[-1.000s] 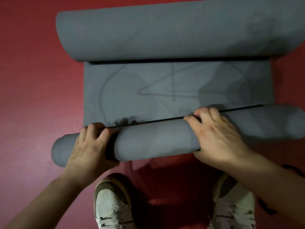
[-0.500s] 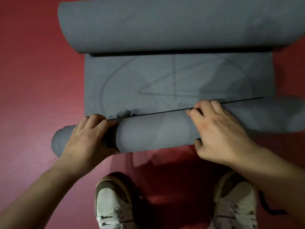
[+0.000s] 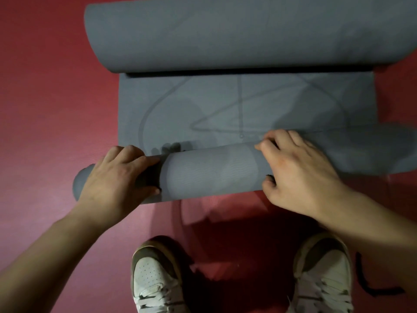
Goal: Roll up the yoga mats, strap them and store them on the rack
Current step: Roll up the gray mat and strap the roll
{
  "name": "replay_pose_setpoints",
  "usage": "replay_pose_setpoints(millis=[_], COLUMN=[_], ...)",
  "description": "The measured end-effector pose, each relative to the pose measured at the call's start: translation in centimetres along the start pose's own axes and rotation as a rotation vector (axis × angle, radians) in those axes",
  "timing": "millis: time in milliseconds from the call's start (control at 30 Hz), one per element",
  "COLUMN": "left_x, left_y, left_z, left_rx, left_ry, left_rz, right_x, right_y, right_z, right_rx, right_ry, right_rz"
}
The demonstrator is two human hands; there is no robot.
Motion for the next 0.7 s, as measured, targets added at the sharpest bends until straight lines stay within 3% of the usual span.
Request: replay_pose_setpoints(millis=[467,600,700], left_x=[0.5,-2.0,-3.4], left_y=[0.1,1.3,1.8], left_z=[-0.1,-1.1,-1.0], left_rx=[0.080,0.126,0.147], left_ry=[0.050,-0.039,0.003], left_rz=[0.007,0.123,0.170], right_x=[-0.1,-1.0,-2.0], right_y=[0.7,1.0,1.0], right_z=[-0.1,-0.2,0.0], right_rx=[0.030,0.055,0.032], right_ry=[0.115,0.049,-0.024], right_rz=[0.078,-0.013,-0.059])
Point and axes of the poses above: each hand's wrist, its own z-axis towards the middle knuckle, its own x-axis out of the back of the hand, y = z × x, the point moved 3 cm from there along z, towards the middle knuckle, and after that the axes turned 3 degrees about x, right-handed, at the moved point
